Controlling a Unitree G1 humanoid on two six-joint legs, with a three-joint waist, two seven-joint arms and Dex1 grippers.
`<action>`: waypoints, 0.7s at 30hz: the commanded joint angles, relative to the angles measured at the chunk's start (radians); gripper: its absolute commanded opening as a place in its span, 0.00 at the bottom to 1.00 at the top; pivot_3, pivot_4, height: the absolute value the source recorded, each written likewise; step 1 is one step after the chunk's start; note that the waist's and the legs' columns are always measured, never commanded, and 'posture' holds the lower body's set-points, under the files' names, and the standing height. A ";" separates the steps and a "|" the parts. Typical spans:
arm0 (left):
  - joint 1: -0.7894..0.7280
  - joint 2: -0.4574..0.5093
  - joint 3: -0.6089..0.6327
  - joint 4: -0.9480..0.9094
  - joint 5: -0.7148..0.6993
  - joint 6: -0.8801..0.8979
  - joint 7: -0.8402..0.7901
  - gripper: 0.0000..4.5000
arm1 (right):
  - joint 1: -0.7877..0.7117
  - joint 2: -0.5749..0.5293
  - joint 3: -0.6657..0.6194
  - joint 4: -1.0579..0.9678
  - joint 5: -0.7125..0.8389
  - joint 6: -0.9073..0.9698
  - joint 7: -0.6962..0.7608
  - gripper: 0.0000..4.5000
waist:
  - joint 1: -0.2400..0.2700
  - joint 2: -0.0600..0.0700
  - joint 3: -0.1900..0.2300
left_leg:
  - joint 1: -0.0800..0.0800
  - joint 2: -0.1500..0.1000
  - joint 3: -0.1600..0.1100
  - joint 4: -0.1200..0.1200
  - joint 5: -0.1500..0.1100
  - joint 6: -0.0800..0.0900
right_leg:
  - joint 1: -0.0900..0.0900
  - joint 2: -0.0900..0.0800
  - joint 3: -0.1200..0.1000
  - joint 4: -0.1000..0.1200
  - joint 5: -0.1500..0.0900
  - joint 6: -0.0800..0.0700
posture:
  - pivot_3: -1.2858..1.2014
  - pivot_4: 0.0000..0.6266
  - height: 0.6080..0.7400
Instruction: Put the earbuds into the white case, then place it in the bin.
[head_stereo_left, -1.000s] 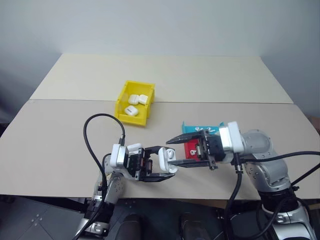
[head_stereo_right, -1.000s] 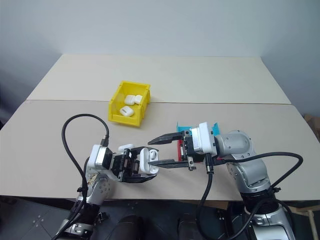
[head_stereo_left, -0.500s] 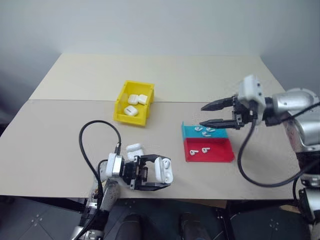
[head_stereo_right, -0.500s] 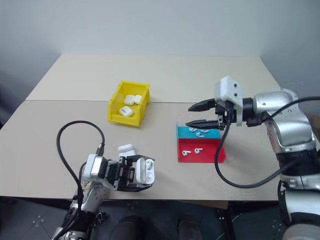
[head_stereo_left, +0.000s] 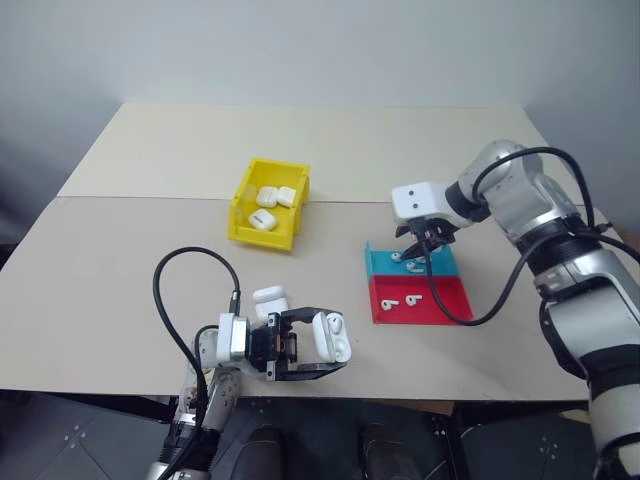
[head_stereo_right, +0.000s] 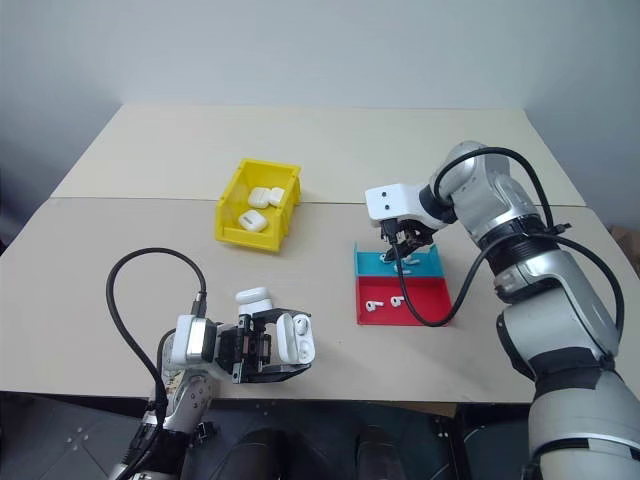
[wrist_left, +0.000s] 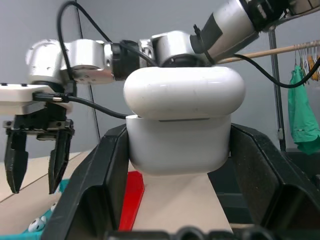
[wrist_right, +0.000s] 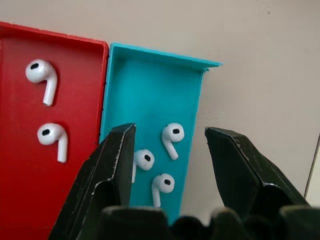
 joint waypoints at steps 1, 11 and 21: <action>0.011 0.001 -0.007 -0.034 -0.004 -0.022 0.012 0.61 | -0.061 0.040 0.025 0.107 -0.078 -0.085 -0.014 0.59 | -0.001 0.000 0.000 | 0.000 0.000 0.000 0.000 0.000 0.000 | 0.000 0.000 0.000 0.000 0.000 0.000 | 0.52 0.24 1.00; 0.012 0.002 -0.011 -0.029 0.001 -0.039 0.032 0.61 | -0.089 0.127 0.031 0.301 -0.193 -0.249 -0.089 0.59 | -0.002 0.001 0.000 | 0.000 0.000 0.000 0.000 0.000 0.000 | 0.000 0.000 0.000 0.001 0.000 0.000 | 0.52 0.24 1.00; 0.005 0.005 -0.013 -0.021 0.003 -0.047 0.039 0.61 | -0.102 0.153 0.029 0.378 -0.255 -0.325 -0.172 0.59 | -0.006 0.001 0.000 | 0.001 0.000 0.000 0.000 0.000 0.000 | 0.000 0.000 0.000 0.001 0.000 0.000 | 0.52 0.24 1.00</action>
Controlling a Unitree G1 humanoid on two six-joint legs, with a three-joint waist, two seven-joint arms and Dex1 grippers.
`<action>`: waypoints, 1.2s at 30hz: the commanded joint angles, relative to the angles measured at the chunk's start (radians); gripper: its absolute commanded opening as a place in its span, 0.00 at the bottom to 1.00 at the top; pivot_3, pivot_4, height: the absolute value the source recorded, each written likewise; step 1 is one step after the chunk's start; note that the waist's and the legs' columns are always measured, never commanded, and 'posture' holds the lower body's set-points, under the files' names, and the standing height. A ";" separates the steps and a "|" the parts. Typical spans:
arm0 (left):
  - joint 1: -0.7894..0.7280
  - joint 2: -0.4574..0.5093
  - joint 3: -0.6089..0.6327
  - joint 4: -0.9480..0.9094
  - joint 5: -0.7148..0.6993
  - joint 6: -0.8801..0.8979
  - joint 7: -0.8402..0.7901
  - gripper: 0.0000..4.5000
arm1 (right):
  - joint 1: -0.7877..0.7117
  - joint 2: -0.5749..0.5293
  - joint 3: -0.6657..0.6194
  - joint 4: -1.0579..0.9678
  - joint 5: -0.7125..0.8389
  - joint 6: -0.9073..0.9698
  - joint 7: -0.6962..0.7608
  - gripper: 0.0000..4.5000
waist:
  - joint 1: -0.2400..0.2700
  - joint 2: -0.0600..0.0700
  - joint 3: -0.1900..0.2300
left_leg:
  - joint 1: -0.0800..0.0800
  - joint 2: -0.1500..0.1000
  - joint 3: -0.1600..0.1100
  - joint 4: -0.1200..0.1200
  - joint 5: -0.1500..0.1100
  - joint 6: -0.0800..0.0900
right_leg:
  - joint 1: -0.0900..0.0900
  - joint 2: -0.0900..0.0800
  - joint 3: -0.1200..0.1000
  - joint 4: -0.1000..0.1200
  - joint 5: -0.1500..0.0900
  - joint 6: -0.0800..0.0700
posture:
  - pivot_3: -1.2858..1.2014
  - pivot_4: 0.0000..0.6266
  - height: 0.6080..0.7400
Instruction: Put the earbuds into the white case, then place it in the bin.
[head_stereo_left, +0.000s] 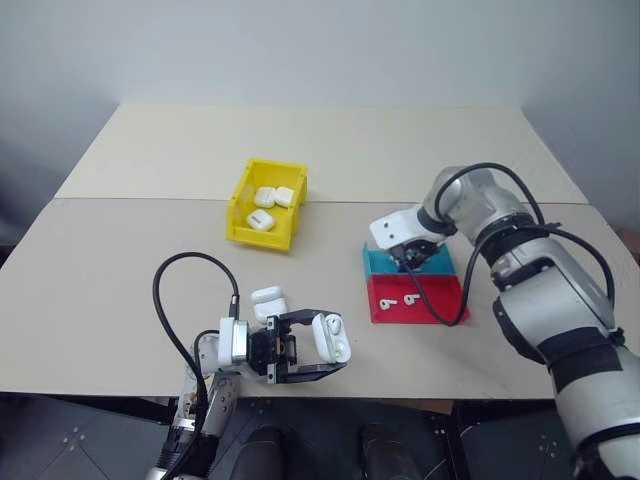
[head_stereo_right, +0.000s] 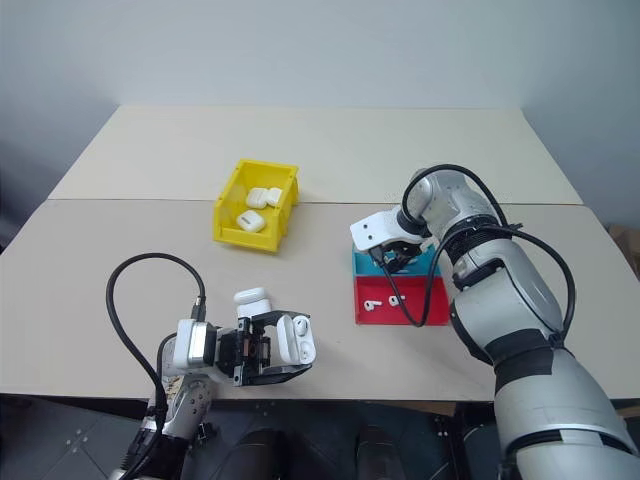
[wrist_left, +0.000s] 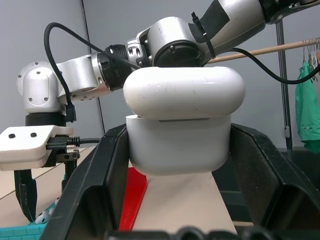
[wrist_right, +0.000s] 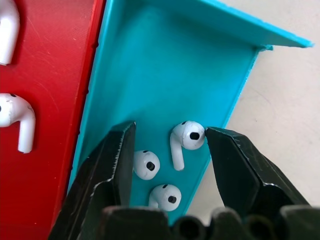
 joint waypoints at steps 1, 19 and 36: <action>-0.009 0.002 -0.004 -0.020 -0.005 -0.013 0.010 0.61 | -0.046 0.000 -0.016 0.020 -0.024 -0.038 -0.033 0.59 | 0.000 0.000 0.000 | 0.000 0.000 0.000 0.000 0.000 0.000 | 0.000 0.000 0.000 0.000 0.000 0.000 | 0.52 0.24 1.00; -0.011 0.005 -0.007 -0.016 -0.001 -0.020 0.018 0.61 | -0.061 0.026 -0.041 0.060 -0.049 -0.067 -0.036 0.59 | -0.017 0.000 0.000 | 0.000 0.000 0.000 0.000 0.000 0.000 | 0.000 0.000 0.000 0.001 0.000 0.000 | 0.52 0.24 1.00; -0.023 0.002 -0.016 -0.005 0.007 -0.025 0.025 0.61 | -0.060 0.032 -0.049 0.055 -0.047 -0.077 -0.045 0.47 | -0.018 0.000 0.000 | 0.001 0.000 0.000 0.000 0.000 0.000 | 0.000 0.000 0.000 0.001 0.000 0.000 | 0.52 0.24 1.00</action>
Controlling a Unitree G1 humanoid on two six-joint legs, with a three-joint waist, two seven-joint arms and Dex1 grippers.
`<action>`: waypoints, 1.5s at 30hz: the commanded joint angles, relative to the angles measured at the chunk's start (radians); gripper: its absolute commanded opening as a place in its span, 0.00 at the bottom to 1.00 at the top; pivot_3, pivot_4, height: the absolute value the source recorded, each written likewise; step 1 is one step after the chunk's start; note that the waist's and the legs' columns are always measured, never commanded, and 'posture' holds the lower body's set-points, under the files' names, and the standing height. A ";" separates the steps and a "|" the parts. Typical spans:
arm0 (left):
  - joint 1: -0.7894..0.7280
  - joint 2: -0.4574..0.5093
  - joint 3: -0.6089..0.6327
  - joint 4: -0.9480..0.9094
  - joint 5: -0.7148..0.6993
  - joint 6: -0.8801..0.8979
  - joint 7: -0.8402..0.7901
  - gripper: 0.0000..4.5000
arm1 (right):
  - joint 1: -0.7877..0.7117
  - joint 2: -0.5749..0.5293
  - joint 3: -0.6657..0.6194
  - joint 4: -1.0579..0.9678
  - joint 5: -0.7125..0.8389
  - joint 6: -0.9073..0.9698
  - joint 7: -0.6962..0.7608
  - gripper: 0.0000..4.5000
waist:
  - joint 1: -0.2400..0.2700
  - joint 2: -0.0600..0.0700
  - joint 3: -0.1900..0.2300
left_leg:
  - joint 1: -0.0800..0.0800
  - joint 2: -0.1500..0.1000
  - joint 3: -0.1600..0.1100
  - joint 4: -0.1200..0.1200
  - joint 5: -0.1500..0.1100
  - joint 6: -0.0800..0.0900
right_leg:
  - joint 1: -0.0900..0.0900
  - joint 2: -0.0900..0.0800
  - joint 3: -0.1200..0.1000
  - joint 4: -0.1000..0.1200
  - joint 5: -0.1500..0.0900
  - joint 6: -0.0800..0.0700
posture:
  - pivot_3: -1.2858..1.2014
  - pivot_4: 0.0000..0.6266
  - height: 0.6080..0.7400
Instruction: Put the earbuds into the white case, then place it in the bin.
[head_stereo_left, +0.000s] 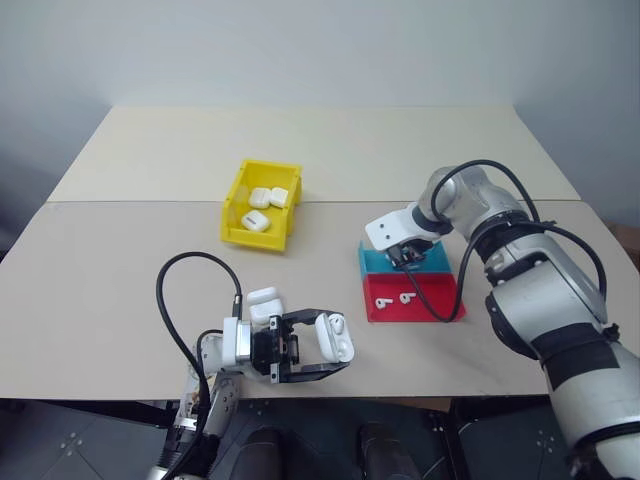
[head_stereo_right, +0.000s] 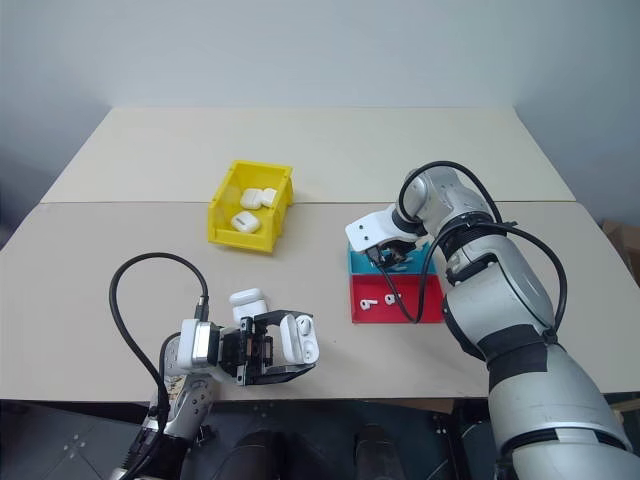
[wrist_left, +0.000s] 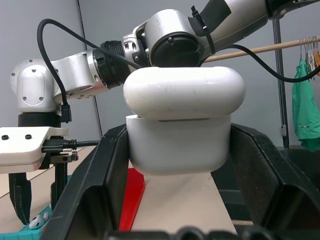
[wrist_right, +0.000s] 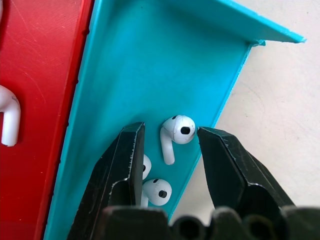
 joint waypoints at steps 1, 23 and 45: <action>-0.014 0.000 0.001 -0.011 -0.004 -0.020 0.005 0.61 | -0.034 0.000 -0.024 -0.010 0.002 -0.016 -0.005 0.47 | 0.000 0.000 0.000 | 0.000 0.000 0.000 0.000 0.000 0.000 | 0.000 0.000 0.000 0.000 0.000 0.000 | 0.52 0.24 1.00; -0.001 0.003 -0.009 -0.023 0.002 -0.020 0.022 0.61 | -0.029 0.005 -0.020 -0.010 -0.006 -0.037 -0.017 0.35 | -0.001 0.000 0.000 | 0.001 0.000 0.000 0.000 0.000 0.000 | 0.000 0.000 0.000 0.006 0.000 0.000 | 0.52 0.24 1.00; -0.012 0.005 -0.008 -0.029 -0.009 -0.007 0.028 0.61 | -0.050 -0.015 -0.099 -0.046 0.066 -0.008 0.012 0.16 | -0.001 0.000 0.000 | 0.001 0.000 0.000 0.000 0.000 0.000 | 0.000 0.000 0.000 0.006 0.000 0.000 | 0.52 0.24 1.00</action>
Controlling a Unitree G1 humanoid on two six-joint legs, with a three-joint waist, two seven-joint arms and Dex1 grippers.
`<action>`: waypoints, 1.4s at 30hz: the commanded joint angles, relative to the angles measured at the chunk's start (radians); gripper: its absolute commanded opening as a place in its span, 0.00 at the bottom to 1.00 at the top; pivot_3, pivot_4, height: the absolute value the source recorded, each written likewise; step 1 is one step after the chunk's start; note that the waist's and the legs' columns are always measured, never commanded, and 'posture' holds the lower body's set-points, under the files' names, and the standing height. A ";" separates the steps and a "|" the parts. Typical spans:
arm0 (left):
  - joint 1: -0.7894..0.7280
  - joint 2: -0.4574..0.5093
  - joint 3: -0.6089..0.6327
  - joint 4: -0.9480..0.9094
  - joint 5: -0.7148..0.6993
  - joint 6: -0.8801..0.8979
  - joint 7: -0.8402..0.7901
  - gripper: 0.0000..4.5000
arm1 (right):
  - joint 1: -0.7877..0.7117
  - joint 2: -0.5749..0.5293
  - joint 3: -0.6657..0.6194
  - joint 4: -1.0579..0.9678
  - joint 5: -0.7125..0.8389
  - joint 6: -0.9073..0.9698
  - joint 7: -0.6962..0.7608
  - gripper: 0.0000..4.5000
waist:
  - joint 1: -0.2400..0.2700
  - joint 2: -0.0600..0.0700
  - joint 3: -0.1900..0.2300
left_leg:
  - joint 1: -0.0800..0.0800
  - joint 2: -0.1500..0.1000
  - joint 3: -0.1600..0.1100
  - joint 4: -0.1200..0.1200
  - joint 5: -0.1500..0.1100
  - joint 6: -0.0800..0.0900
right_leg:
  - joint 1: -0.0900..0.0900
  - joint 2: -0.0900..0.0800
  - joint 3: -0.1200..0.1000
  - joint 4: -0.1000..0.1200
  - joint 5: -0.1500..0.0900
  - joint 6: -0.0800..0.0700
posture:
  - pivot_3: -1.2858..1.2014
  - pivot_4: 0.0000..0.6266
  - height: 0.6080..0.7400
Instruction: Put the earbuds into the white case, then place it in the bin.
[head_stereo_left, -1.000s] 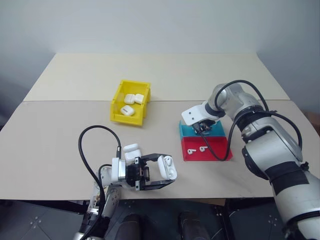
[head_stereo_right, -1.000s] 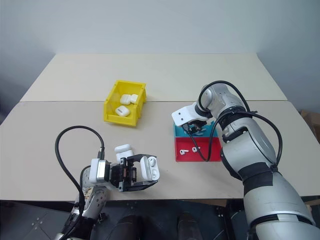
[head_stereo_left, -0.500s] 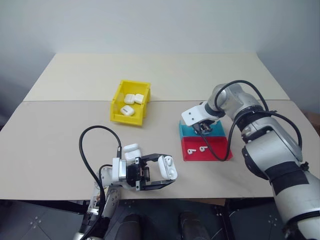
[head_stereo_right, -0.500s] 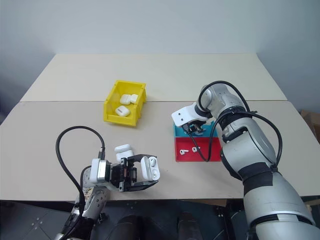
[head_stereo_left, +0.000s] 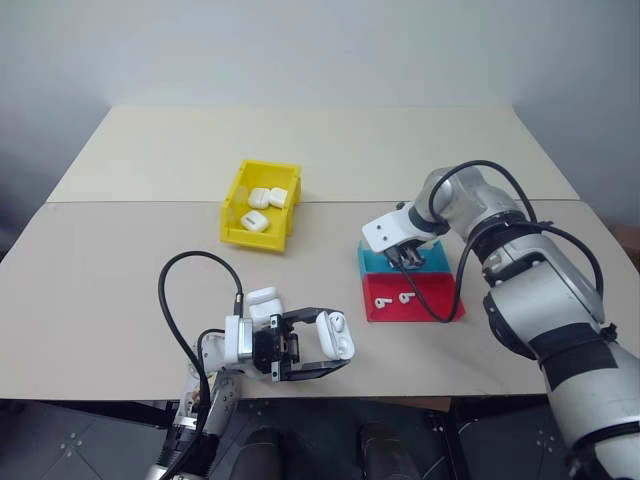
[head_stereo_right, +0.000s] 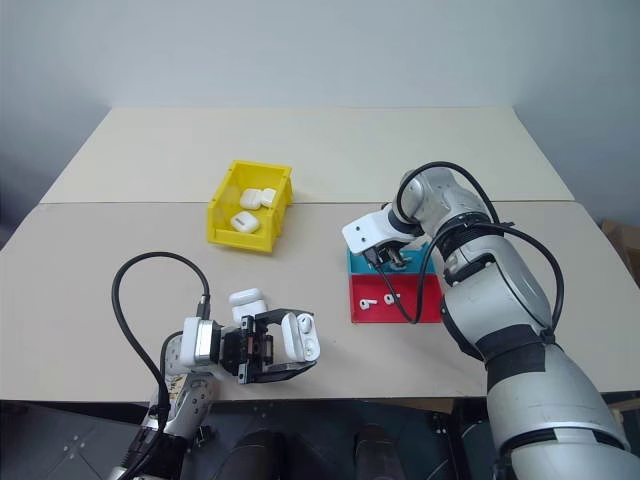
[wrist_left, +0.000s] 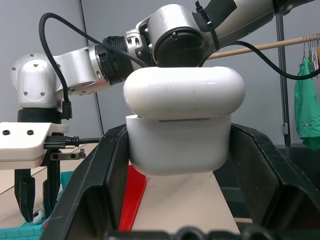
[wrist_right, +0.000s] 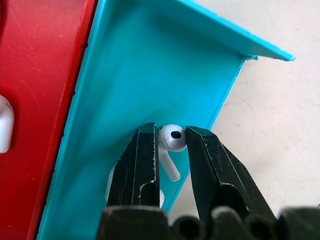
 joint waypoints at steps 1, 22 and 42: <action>-0.013 -0.003 -0.002 -0.036 -0.018 -0.001 0.010 0.61 | -0.056 -0.030 -0.099 -0.059 0.092 0.044 0.041 0.16 | 0.000 0.000 0.000 | 0.000 0.000 0.000 0.000 0.000 0.000 | 0.000 0.000 0.000 0.000 0.000 0.000 | 0.52 0.24 1.00; -0.189 -0.032 0.015 0.066 -0.084 0.076 -0.042 0.61 | 0.426 -0.139 -1.170 -1.506 1.100 1.864 -0.165 0.16 | 0.032 0.001 0.000 | -0.001 0.000 -0.003 0.002 0.000 0.000 | 0.001 0.001 -0.001 -0.001 0.000 0.000 | 0.52 0.24 1.00; -0.395 -0.126 0.057 0.272 -0.094 0.136 -0.149 0.61 | 1.016 0.245 -1.294 -2.053 1.707 1.676 -0.510 0.16 | 0.019 0.003 -0.003 | -0.001 0.000 -0.005 0.004 0.000 0.001 | 0.002 0.002 -0.001 -0.001 -0.001 0.001 | 0.52 0.24 1.00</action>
